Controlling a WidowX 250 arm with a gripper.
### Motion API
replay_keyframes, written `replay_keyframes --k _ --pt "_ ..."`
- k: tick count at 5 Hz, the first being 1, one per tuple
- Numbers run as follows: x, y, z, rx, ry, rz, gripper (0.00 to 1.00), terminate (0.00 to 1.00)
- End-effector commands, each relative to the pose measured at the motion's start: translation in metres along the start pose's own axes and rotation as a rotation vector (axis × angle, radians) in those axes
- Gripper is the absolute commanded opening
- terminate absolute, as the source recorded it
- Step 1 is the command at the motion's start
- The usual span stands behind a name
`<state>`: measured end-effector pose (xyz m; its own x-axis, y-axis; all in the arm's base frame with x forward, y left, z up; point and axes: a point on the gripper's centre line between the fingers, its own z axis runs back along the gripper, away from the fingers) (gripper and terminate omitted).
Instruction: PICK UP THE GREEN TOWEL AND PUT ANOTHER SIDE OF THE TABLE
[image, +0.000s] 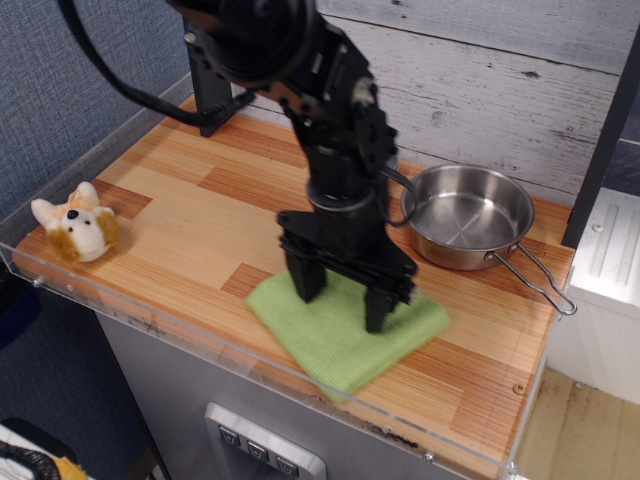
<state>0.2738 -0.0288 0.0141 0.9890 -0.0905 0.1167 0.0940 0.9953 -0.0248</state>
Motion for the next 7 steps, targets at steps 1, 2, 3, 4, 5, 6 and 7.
replay_keyframes --k 1,2,3,4,5,6,7 --pt "0.008 0.007 0.018 0.006 -0.071 0.009 1.00 0.00" --pt "0.015 0.017 0.040 -0.006 -0.110 0.079 1.00 0.00" --pt "0.023 0.020 0.072 -0.036 -0.106 0.204 1.00 0.00" --pt "0.032 0.014 0.117 -0.083 -0.146 0.250 1.00 0.00" --pt "0.025 0.009 0.161 -0.086 -0.232 0.312 1.00 0.00" --pt "0.021 0.005 0.181 -0.104 -0.222 0.336 1.00 0.00" --pt "0.021 0.005 0.181 -0.104 -0.222 0.336 1.00 0.00"
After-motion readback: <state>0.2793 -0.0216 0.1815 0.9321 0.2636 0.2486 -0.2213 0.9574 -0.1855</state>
